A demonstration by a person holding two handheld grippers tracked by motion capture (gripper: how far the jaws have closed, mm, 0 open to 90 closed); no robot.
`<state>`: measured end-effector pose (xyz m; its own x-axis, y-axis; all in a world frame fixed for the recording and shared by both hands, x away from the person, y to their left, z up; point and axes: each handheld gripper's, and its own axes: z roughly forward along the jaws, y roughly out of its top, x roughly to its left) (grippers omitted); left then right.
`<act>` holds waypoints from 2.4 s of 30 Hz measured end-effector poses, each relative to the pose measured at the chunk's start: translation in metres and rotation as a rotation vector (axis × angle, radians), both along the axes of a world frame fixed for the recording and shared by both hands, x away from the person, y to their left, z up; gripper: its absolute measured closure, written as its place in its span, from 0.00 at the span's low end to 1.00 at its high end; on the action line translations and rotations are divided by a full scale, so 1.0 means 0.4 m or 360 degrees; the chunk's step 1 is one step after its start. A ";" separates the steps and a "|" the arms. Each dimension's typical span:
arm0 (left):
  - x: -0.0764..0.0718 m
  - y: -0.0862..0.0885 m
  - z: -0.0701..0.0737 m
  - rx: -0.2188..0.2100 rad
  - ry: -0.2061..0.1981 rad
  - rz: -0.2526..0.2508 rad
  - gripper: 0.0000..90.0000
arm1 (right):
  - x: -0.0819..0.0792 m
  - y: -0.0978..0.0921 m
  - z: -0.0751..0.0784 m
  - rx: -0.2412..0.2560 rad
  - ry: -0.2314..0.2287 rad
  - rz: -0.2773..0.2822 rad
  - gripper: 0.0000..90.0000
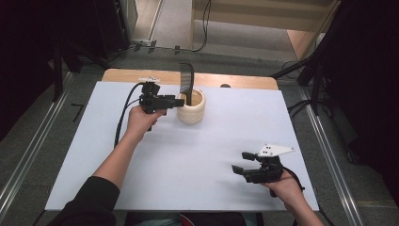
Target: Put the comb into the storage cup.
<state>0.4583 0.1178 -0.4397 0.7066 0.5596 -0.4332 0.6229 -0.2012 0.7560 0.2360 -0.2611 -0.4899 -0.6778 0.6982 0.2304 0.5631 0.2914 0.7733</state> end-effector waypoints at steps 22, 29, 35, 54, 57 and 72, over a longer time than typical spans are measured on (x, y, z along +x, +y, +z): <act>-0.062 0.041 -0.017 0.0009 0.0092 -0.0036 0.35 | 0.001 -0.002 -0.004 -0.0002 0.0013 -0.0004 0.29; -0.094 0.049 -0.021 0.0039 0.0090 -0.0048 0.35 | 0.001 -0.001 -0.004 -0.0001 0.0016 -0.0006 0.29; -0.125 0.049 -0.022 0.0077 0.0089 -0.0075 0.35 | 0.001 -0.004 -0.004 0.0002 0.0016 -0.0005 0.29; -0.218 0.079 -0.032 0.0111 0.0086 -0.0134 0.35 | 0.001 -0.004 -0.005 0.0000 0.0024 -0.0002 0.29; -0.230 0.087 -0.032 0.0109 0.0091 -0.0145 0.35 | 0.001 -0.003 -0.005 0.0003 0.0027 0.0000 0.29; -0.301 0.112 -0.046 0.0147 0.0120 -0.0197 0.35 | 0.002 -0.003 -0.007 -0.0001 0.0037 -0.0002 0.29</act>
<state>0.3378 0.1626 -0.4579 0.7403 0.5100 -0.4380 0.6430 -0.3466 0.6830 0.2367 -0.2625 -0.4927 -0.6713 0.6992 0.2459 0.5814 0.2911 0.7598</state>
